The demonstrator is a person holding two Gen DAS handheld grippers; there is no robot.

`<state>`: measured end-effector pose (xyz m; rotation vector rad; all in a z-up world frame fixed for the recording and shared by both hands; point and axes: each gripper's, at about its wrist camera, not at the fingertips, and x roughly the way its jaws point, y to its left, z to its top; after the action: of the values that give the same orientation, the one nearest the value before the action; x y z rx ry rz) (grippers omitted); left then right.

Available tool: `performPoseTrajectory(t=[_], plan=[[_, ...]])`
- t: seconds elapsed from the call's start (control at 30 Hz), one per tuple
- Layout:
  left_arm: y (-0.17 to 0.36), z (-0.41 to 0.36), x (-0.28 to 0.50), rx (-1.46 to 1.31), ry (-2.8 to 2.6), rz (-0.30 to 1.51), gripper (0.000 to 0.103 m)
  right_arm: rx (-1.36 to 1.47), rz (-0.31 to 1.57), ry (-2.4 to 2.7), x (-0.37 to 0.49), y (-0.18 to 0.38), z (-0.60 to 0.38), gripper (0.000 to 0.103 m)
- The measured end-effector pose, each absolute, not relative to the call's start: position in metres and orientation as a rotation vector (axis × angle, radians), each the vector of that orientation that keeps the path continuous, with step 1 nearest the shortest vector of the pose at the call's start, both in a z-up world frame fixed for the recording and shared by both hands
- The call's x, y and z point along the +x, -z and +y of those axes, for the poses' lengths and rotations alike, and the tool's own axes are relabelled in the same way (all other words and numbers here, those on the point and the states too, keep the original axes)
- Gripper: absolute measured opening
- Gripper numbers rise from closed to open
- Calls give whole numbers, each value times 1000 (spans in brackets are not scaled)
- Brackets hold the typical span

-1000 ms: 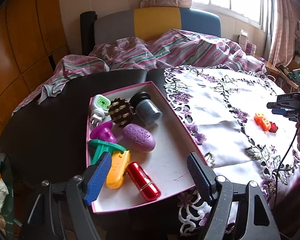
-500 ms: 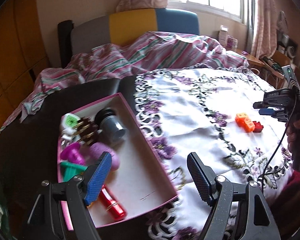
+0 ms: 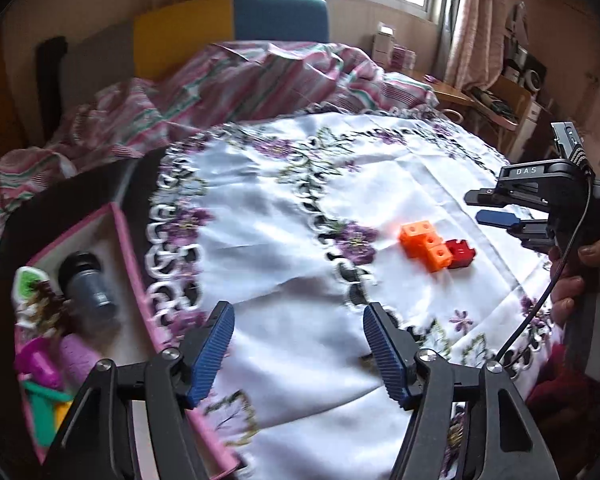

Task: Organize rigid objects
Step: 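Grasp the orange snap cubes with the left tool while the right tool grasps the red puzzle piece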

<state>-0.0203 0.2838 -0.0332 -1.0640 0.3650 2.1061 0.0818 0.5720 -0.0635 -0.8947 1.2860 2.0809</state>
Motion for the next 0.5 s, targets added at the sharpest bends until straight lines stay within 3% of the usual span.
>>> performPoseTrajectory(t=[0.5], plan=[[64, 408, -27, -1240, -1762, 227, 58, -881, 1374, -2007, 88, 74, 582, 27]])
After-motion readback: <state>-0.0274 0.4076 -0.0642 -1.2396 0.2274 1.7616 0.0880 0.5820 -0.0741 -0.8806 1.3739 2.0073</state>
